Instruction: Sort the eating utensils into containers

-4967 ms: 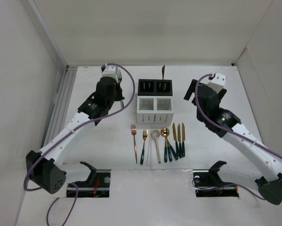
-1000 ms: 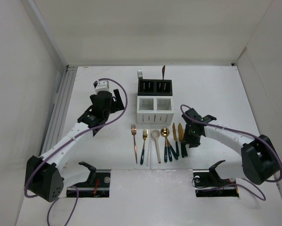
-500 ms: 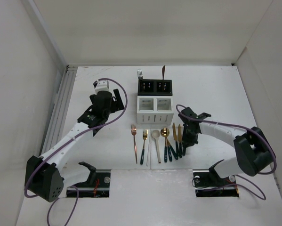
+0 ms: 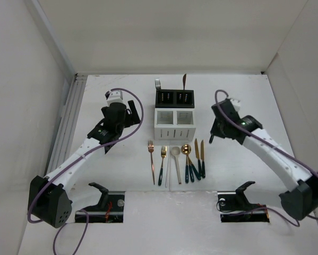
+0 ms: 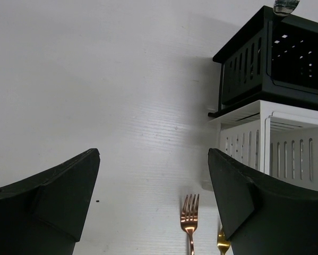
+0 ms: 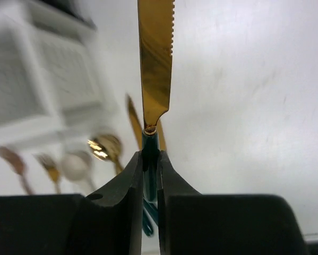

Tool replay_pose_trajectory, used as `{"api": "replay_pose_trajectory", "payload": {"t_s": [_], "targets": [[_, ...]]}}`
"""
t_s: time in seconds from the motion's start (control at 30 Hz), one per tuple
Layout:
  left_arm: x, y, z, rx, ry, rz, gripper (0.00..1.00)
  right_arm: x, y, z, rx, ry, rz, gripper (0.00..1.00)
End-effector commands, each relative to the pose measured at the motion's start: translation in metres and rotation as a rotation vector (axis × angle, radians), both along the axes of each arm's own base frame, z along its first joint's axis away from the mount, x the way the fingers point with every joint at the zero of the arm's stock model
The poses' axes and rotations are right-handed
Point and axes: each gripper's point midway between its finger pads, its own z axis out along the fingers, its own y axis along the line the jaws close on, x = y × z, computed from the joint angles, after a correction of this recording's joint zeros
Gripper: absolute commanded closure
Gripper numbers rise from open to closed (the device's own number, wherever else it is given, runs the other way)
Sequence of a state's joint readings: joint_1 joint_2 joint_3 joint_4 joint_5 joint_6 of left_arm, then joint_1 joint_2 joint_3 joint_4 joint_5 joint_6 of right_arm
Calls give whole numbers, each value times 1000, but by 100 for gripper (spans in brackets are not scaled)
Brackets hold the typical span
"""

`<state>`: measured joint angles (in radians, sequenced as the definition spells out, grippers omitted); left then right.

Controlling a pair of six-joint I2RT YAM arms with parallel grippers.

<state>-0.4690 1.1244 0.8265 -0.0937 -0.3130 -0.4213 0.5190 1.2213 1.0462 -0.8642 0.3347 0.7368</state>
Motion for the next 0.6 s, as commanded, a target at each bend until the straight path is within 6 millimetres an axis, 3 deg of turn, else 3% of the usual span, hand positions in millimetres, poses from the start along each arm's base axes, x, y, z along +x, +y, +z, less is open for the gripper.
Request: {"api": "replay_pose_trajectory", "payload": {"t_s": [0.0,0.03,0.13,0.17,0.23,0.3,0.33,0.37,0.4,0.47,0.5,0.57], "targets": [[3,-3,3,-31,-23,-2,19,27,-26,81,-64,-292,-49,100],[3,-5,-1,-31,-12,-10,19,45,-14,111,-24,-423,-31,100],[2,-6,-1,-18,-11,-26,19,74,1,164,-57,-657,82,100],[3,-6,-4,-14,-3,-26,19,87,12,196,-13,-797,85,100],[4,-6,-7,-2,4,-31,19,109,17,195,-92,-844,108,100],[5,-4,-8,18,9,-26,19,130,35,213,-116,-917,172,100],[6,0,-8,26,9,-21,19,139,43,212,-146,-914,215,100],[6,0,-8,26,9,-21,19,155,57,191,-211,-866,284,100],[9,1,-8,30,12,-26,19,161,70,201,-208,-894,307,100],[10,4,-12,34,22,-15,19,177,81,186,-228,-892,331,100],[10,4,-12,34,22,-15,19,183,87,195,-201,-948,323,100],[11,4,-15,38,30,-15,19,191,92,186,-198,-956,320,100]]}}
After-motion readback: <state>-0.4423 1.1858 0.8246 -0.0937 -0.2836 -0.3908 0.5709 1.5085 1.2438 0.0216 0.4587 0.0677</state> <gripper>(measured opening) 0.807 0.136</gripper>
